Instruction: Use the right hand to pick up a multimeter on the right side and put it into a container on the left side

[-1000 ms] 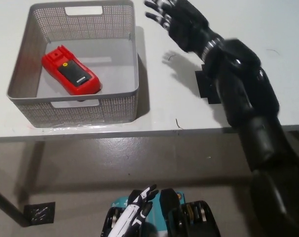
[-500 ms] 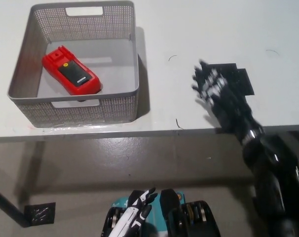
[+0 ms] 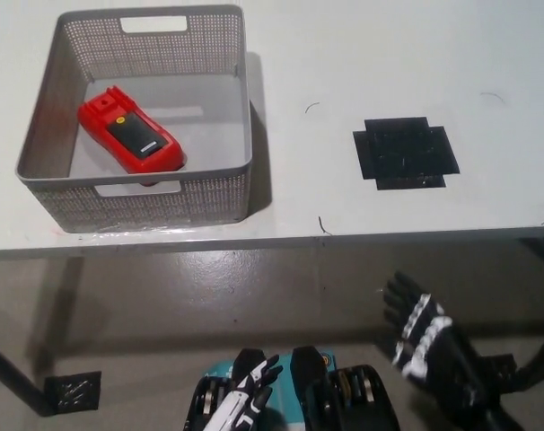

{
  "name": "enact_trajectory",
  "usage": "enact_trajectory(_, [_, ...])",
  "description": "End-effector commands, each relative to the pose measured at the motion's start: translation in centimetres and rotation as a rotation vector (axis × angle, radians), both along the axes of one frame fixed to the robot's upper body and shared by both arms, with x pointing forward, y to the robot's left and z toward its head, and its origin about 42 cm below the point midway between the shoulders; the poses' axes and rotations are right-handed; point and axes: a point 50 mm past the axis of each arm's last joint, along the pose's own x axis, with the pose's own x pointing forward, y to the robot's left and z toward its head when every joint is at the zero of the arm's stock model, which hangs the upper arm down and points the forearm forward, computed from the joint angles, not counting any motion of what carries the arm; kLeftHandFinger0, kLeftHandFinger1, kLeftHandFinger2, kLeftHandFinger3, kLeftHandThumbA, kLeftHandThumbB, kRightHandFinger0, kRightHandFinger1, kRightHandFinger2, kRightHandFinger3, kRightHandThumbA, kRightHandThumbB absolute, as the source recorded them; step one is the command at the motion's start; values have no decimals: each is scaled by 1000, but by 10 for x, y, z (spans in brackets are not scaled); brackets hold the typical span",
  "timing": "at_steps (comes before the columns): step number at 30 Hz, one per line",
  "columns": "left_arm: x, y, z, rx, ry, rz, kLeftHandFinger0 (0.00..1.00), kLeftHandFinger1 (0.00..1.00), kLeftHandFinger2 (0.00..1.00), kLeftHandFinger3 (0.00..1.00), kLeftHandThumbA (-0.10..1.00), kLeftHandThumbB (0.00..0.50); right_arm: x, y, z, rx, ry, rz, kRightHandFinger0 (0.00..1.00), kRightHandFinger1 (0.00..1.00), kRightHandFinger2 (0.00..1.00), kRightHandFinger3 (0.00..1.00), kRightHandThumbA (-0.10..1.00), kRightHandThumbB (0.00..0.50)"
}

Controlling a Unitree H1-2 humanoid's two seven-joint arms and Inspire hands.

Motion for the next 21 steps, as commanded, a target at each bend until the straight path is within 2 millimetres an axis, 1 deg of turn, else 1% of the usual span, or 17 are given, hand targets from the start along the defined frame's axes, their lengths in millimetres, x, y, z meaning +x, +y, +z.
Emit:
enact_trajectory(1, [13, -2, 26, -102, -124, 106, 1000, 1000, 1000, 1000, 1000, 344, -50, 32, 59, -214, -579, 73, 1000, 1000, 1000, 1000, 1000, 404])
enact_trajectory(2, [18, -1, 28, -99, -136, 106, 1000, 1000, 1000, 1000, 1000, 340, -45, 32, 52, -215, -556, 71, 1000, 1000, 1000, 1000, 1000, 407])
enact_trajectory(4, [27, 0, 34, -107, -155, 103, 1000, 1000, 1000, 1000, 1000, 325, -33, 30, 31, -231, -470, 70, 1000, 1000, 1000, 1000, 1000, 404])
enact_trajectory(6, [39, 1, 42, -119, -179, 110, 1000, 1000, 1000, 1000, 1000, 332, -19, 29, 18, -252, -422, 68, 1000, 1000, 1000, 1000, 1000, 402])
enact_trajectory(7, [44, 2, 45, -114, -193, 111, 1000, 1000, 1000, 1000, 1000, 325, -13, 27, 9, -254, -400, 73, 1000, 1000, 1000, 1000, 1000, 380])
enact_trajectory(9, [56, 3, 53, -109, -220, 113, 1000, 1000, 1000, 1000, 1000, 329, 2, 27, 4, -274, -388, 74, 1000, 1000, 1000, 1000, 1000, 372])
enact_trajectory(10, [60, 4, 56, -111, -228, 108, 1000, 1000, 1000, 1000, 1000, 327, 9, 26, -4, -278, -360, 78, 1000, 1000, 1000, 1000, 1000, 360])
enact_trajectory(11, [62, 4, 57, -112, -232, 106, 1000, 1000, 1000, 1000, 1000, 324, 12, 25, -8, -286, -349, 77, 1000, 1000, 1000, 1000, 1000, 351])
enact_trajectory(12, [66, 3, 60, -116, -238, 103, 1000, 1000, 1000, 1000, 1000, 321, 20, 21, -16, -304, -318, 74, 1000, 1000, 1000, 1000, 1000, 350])
enact_trajectory(14, [73, 2, 64, -107, -255, 103, 1000, 1000, 1000, 1000, 1000, 308, 33, 15, -23, -323, -266, 76, 1000, 1000, 1000, 1000, 1000, 355])
enact_trajectory(16, [80, 3, 69, -109, -268, 105, 1000, 1000, 1000, 1000, 1000, 305, 44, 13, -23, -337, -252, 82, 1000, 1000, 1000, 1000, 1000, 357])
enact_trajectory(18, [87, 2, 73, -112, -277, 105, 1000, 1000, 1000, 1000, 1000, 305, 54, 9, -25, -328, -229, 84, 1000, 1000, 1000, 1000, 1000, 322])
enact_trajectory(19, [90, 2, 75, -114, -282, 105, 1000, 1000, 1000, 1000, 1000, 305, 58, 7, -24, -328, -226, 82, 1000, 1000, 1000, 1000, 1000, 319])
enact_trajectory(20, [92, 1, 76, -109, -288, 105, 1000, 1000, 1000, 1000, 1000, 309, 61, 6, -25, -336, -223, 83, 1000, 1000, 1000, 1000, 1000, 303])
enact_trajectory(21, [92, 1, 76, -109, -288, 105, 1000, 1000, 1000, 1000, 1000, 309, 61, 6, -25, -336, -223, 83, 1000, 1000, 1000, 1000, 1000, 303])
